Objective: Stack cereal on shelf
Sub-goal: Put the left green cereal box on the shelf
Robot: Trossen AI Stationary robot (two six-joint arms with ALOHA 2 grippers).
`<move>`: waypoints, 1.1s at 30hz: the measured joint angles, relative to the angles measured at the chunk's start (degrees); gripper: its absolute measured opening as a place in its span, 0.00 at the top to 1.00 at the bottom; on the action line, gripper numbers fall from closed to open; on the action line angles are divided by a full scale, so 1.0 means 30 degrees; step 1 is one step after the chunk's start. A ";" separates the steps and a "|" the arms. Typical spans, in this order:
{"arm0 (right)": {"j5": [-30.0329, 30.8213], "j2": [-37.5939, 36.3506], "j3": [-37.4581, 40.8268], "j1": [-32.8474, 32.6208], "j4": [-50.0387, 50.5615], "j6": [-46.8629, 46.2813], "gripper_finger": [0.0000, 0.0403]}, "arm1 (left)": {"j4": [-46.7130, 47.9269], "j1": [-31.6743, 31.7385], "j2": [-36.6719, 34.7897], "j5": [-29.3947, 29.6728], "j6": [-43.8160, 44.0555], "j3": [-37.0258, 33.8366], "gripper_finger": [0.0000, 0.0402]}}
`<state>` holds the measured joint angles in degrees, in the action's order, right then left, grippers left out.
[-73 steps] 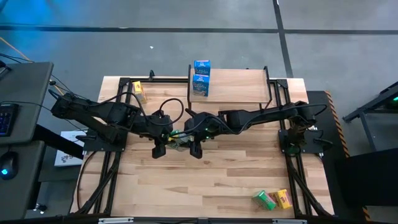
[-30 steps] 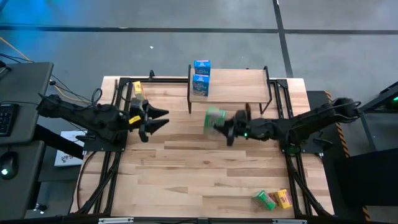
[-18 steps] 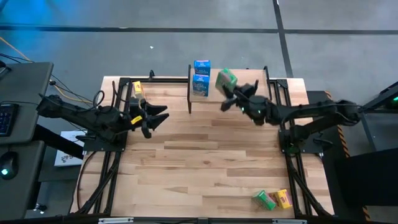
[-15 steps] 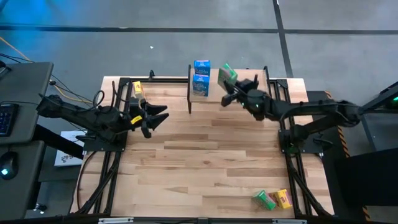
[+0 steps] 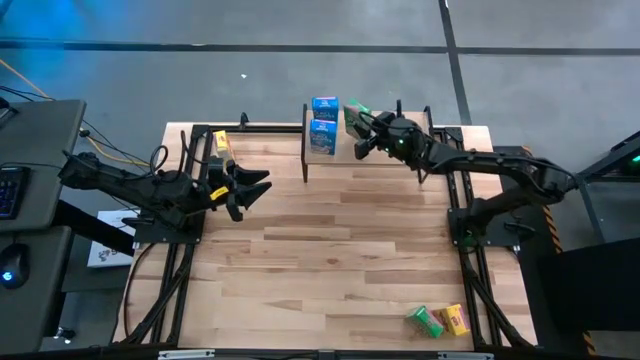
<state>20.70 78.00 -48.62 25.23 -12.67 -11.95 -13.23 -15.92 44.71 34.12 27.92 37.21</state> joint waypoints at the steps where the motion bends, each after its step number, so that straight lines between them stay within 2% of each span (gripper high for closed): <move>1: 0.0012 0.0277 0.0000 0.0078 -0.0395 0.0007 0.68 | 0.0002 0.0000 0.0000 -0.0002 0.0000 0.0000 0.45; 7: 0.0146 0.1645 0.0000 0.0131 -0.2135 0.0145 0.68 | 0.0000 0.0004 0.0000 -0.0012 0.0000 0.0000 0.45; 11: 0.1047 0.2131 0.0000 0.0138 -0.2125 0.0294 0.68 | 0.0007 0.0000 0.0000 -0.0019 0.0000 0.0000 0.45; 20: 0.0870 0.2380 -0.0007 0.0226 -0.2316 0.0054 0.67 | 0.0015 0.0015 0.0000 -0.0019 -0.0007 0.0000 0.45; 33: -0.0012 0.2424 0.0000 0.0218 -0.2178 0.0010 0.54 | 0.0022 0.0007 0.0000 -0.0019 -0.0007 0.0005 0.45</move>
<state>20.67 85.27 -48.62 25.89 -19.20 -11.92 -13.17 -15.90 44.71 34.06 27.90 37.23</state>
